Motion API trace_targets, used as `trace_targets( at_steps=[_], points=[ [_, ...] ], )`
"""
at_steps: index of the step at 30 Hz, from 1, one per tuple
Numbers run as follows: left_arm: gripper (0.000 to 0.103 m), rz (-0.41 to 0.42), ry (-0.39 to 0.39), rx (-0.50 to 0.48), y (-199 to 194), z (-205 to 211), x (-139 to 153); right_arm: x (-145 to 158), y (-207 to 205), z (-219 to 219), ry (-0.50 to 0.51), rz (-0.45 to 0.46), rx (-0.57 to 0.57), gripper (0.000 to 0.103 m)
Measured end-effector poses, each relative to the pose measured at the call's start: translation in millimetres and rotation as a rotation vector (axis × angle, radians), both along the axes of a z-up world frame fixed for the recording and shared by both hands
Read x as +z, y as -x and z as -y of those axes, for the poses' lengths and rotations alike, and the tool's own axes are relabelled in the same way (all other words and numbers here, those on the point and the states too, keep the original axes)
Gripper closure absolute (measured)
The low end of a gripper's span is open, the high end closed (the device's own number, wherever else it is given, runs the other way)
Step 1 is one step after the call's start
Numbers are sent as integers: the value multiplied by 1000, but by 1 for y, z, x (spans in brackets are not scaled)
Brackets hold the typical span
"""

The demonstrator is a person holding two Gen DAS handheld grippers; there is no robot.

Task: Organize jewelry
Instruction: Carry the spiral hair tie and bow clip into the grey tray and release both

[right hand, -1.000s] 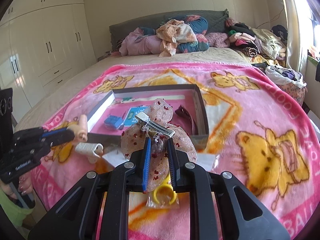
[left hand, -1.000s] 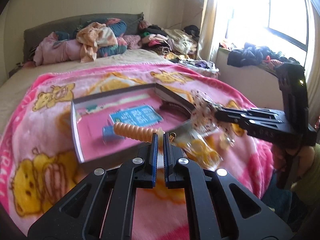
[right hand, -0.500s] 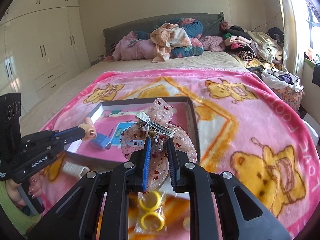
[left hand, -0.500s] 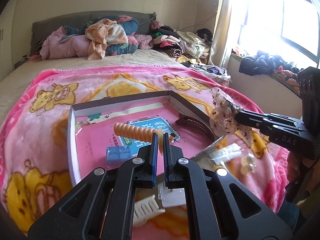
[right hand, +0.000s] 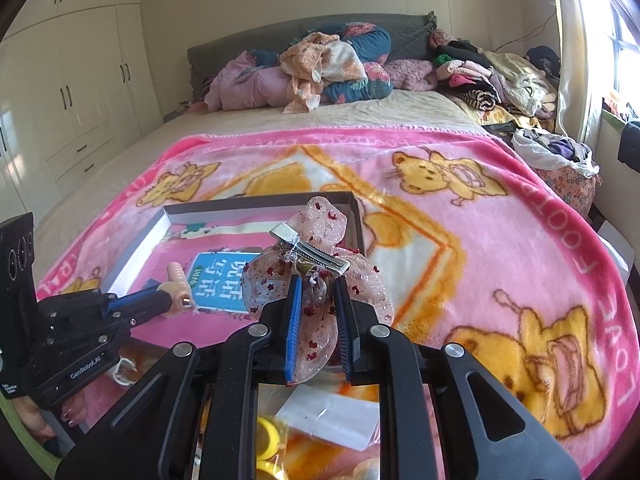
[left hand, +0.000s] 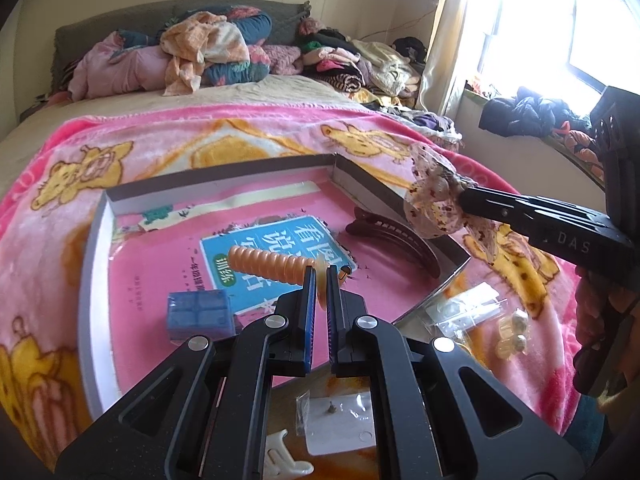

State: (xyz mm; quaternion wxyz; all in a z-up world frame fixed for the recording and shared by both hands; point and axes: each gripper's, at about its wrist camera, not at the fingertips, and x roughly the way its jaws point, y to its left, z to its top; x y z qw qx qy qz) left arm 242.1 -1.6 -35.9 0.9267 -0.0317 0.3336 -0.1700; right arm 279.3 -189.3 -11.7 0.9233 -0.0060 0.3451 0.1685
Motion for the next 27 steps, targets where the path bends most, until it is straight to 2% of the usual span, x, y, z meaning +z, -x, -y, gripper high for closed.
trace_targets(
  at_steps=[11, 18, 27],
  points=[
    [102, -35, -3, -30, -7, 9, -10, -29, -25, -9, 24, -78, 17, 87],
    [102, -44, -13, -37, -8, 12, -15, -38, -27, -12, 24, -80, 23, 82],
    [102, -53, -17, -27, -8, 11, -20, -32, -12, -10, -1, -38, 33, 61]
  ],
)
